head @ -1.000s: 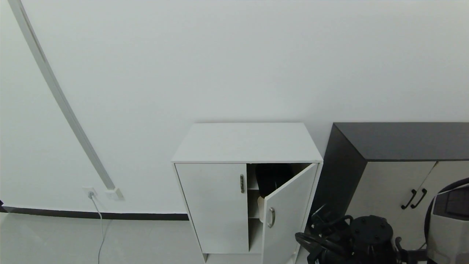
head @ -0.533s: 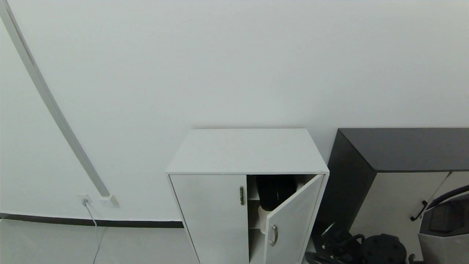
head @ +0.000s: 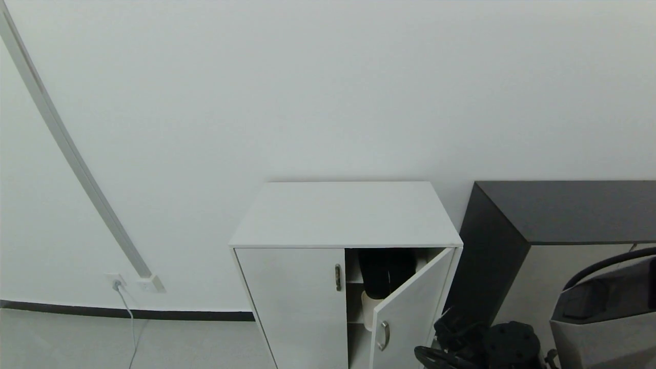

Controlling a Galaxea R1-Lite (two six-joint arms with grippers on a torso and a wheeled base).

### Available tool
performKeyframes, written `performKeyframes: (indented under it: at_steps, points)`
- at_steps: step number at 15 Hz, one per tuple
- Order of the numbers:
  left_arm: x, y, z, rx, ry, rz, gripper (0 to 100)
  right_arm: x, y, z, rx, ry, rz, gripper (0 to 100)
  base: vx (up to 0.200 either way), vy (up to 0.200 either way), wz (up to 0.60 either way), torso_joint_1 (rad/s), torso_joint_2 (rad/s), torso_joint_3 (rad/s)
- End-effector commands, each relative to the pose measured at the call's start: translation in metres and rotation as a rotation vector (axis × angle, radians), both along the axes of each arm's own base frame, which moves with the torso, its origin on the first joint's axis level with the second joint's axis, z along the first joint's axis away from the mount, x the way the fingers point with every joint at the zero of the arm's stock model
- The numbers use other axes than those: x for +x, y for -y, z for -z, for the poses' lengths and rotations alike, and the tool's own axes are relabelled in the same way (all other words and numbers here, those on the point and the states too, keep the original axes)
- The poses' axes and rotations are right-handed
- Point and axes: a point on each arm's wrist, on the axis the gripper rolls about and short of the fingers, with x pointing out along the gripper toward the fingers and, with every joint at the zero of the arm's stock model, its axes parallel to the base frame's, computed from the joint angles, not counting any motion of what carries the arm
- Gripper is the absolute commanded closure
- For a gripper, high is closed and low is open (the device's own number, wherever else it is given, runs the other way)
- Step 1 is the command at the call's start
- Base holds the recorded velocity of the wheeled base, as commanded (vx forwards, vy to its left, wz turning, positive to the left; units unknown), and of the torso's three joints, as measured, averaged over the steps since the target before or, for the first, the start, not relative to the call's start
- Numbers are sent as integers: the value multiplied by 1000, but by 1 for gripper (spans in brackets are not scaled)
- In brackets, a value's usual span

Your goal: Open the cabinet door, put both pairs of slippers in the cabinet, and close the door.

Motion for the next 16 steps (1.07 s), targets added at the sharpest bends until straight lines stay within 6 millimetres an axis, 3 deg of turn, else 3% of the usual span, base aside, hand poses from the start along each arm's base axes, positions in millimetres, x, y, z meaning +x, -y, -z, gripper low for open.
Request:
performKeyframes:
  at_steps: [1, 7, 11, 16]
  points:
    - [0, 0, 0, -1, -1, 0, 100, 19, -11, 15, 5, 7, 20, 100, 0, 0, 0, 0, 0, 0]
    - [0, 0, 0, 1, -1, 0, 100, 71, -24, 31, 68, 79, 102, 100, 0, 0, 0, 0, 0, 0]
    - [0, 0, 0, -1, -1, 0, 100, 91, -31, 37, 100, 116, 122, 100, 0, 0, 0, 0, 0, 0]
    - [0, 0, 0, -1, -1, 0, 100, 122, -37, 29, 126, 152, 162, 100, 0, 0, 0, 0, 0, 0]
